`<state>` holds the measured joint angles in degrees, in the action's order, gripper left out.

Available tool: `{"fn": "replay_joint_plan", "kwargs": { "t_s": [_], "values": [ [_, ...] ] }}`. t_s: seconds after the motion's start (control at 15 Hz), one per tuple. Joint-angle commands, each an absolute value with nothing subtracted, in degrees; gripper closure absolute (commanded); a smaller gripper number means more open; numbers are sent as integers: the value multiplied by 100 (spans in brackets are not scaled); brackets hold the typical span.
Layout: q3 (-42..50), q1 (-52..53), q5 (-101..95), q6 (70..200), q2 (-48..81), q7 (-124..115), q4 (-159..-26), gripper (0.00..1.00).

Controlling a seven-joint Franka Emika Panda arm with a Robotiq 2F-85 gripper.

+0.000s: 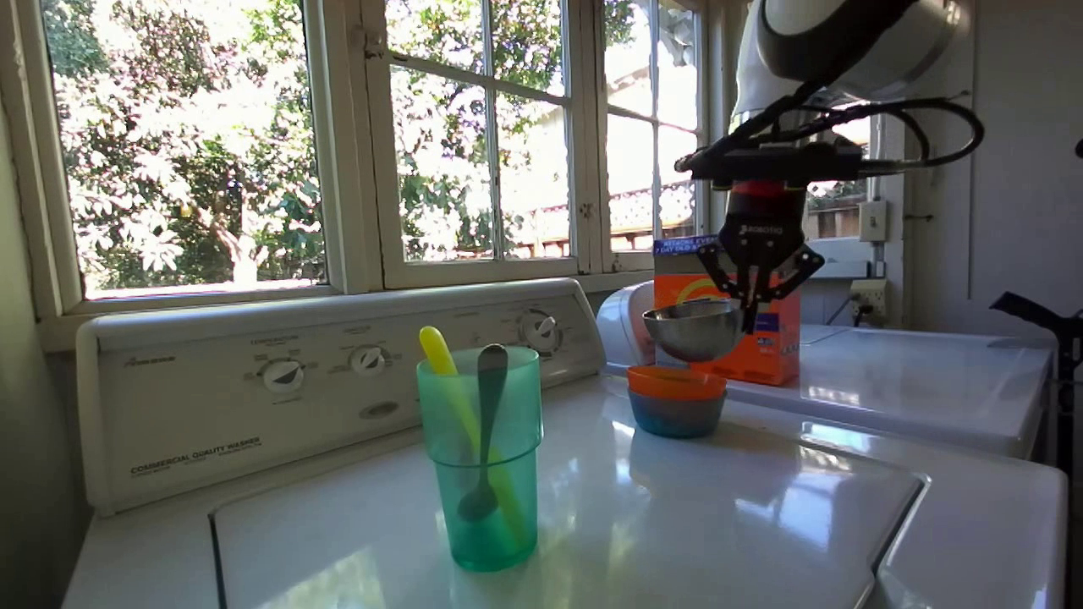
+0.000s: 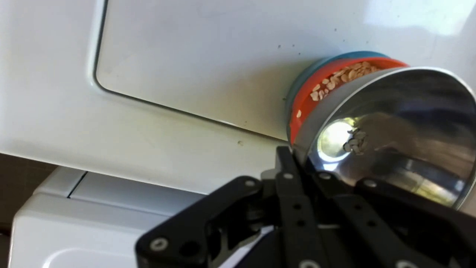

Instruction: Stack the bowls together.

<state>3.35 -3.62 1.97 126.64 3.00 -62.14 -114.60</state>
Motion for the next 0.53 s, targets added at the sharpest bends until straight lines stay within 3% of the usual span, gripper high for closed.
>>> {"fn": "replay_joint_plan", "kwargs": {
  "t_s": [0.0, 0.4, 0.47],
  "values": [
    [366, -277, -25, 12926, 618, -6716, -11422, 99],
    [343, -184, 56, 13134, 771, -6575, -11425, 99],
    [331, -157, 54, 13101, 742, -6554, -11410, 71]
  ]
}}
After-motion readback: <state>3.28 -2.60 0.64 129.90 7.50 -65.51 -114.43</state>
